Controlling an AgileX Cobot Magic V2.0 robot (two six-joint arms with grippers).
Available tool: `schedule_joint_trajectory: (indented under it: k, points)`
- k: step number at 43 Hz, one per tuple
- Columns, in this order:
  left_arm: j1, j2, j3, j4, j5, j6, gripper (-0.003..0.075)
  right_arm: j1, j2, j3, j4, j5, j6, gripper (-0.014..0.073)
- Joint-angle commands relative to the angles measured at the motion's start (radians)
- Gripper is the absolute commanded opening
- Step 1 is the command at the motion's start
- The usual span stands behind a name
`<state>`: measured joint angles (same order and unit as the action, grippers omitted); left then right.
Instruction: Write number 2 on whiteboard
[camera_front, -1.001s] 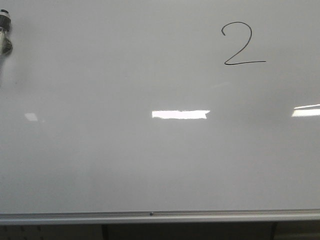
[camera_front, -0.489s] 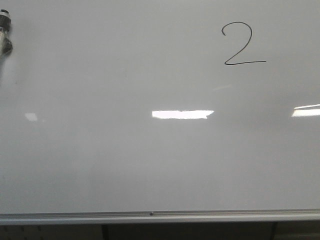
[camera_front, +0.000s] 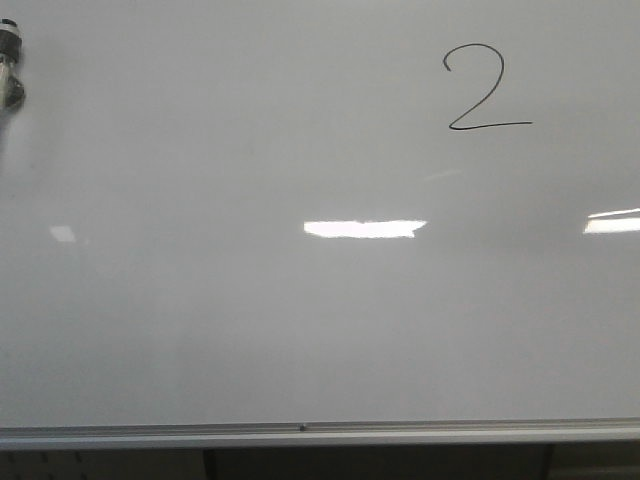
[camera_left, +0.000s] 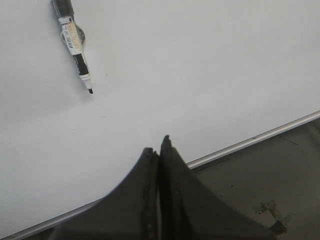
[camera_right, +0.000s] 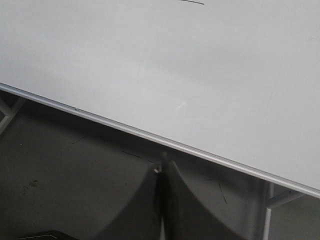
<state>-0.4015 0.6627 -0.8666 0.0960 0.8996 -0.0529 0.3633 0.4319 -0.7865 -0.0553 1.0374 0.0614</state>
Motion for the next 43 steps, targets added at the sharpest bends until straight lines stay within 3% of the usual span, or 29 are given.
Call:
schedule_joint_trajectory:
  k: [1,21,26,35,43]
  points:
    - [-0.006,0.0,-0.023,-0.004,-0.066,-0.003,-0.002,-0.007,0.005,-0.018,-0.015,-0.074,0.001,-0.007]
    - [-0.006,-0.004,-0.019,-0.004,-0.071,-0.003,-0.002,-0.007,0.005,-0.018,-0.015,-0.073,0.001,-0.007]
    - [0.068,-0.051,-0.002,-0.038,-0.074,0.0,-0.0019,-0.007,0.005,-0.018,-0.015,-0.07,0.001,-0.007]
    - [0.237,-0.213,0.191,-0.163,-0.313,0.186,-0.0019,-0.007,0.005,-0.018,-0.015,-0.059,0.001,-0.007]
    - [0.317,-0.391,0.419,-0.157,-0.526,0.214,-0.0019,-0.007,0.005,-0.018,-0.015,-0.057,0.001,-0.007]
